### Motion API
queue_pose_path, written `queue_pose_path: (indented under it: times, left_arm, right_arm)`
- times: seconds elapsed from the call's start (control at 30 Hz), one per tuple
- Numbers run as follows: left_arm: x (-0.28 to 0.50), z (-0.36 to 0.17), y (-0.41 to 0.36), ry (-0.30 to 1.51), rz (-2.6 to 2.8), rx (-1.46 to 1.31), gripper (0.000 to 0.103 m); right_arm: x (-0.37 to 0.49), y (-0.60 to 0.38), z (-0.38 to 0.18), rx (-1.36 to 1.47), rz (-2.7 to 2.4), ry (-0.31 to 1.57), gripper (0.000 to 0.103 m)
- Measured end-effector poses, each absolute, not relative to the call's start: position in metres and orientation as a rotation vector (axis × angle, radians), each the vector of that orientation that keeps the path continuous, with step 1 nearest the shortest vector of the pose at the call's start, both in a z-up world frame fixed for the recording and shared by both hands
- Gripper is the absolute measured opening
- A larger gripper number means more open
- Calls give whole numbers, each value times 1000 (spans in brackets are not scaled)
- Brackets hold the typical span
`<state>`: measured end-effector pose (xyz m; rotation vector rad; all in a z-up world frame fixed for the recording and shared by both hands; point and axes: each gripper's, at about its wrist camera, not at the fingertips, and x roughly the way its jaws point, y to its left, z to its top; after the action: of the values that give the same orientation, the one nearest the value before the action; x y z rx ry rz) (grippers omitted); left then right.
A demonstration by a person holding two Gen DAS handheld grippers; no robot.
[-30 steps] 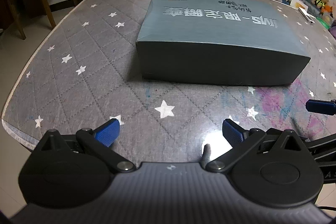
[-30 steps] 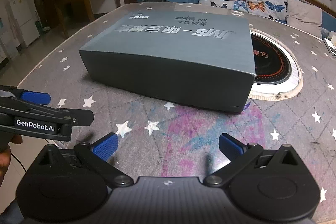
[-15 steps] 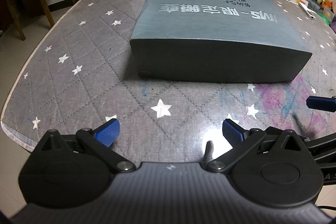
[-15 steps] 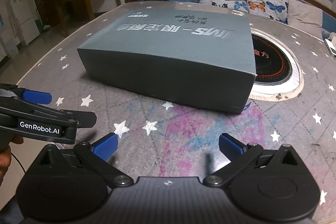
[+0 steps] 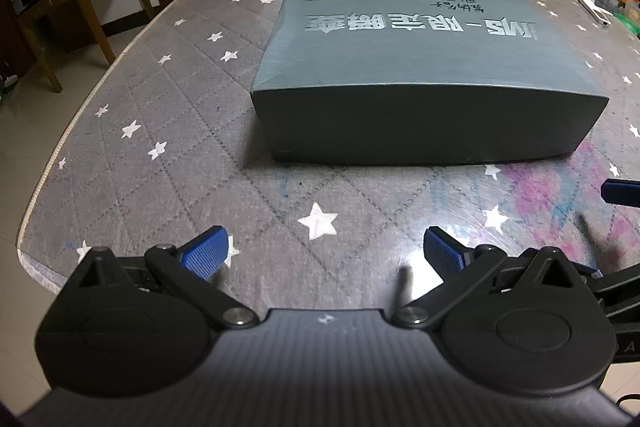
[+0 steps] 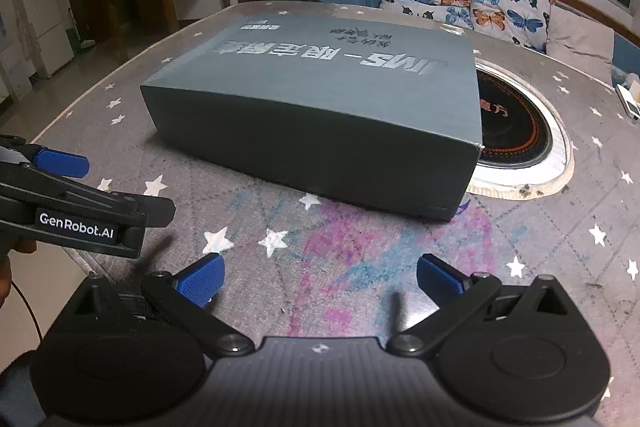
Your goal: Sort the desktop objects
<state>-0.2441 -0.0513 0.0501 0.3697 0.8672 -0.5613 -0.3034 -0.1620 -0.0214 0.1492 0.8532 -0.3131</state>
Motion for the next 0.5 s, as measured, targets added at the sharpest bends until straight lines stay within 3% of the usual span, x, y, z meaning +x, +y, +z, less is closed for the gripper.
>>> queue_pose_path:
  times: [0.5]
  left_arm:
    - [-233, 48, -55, 882, -552, 378, 103]
  right_arm:
    - [-299, -171, -22, 172, -304, 860, 103]
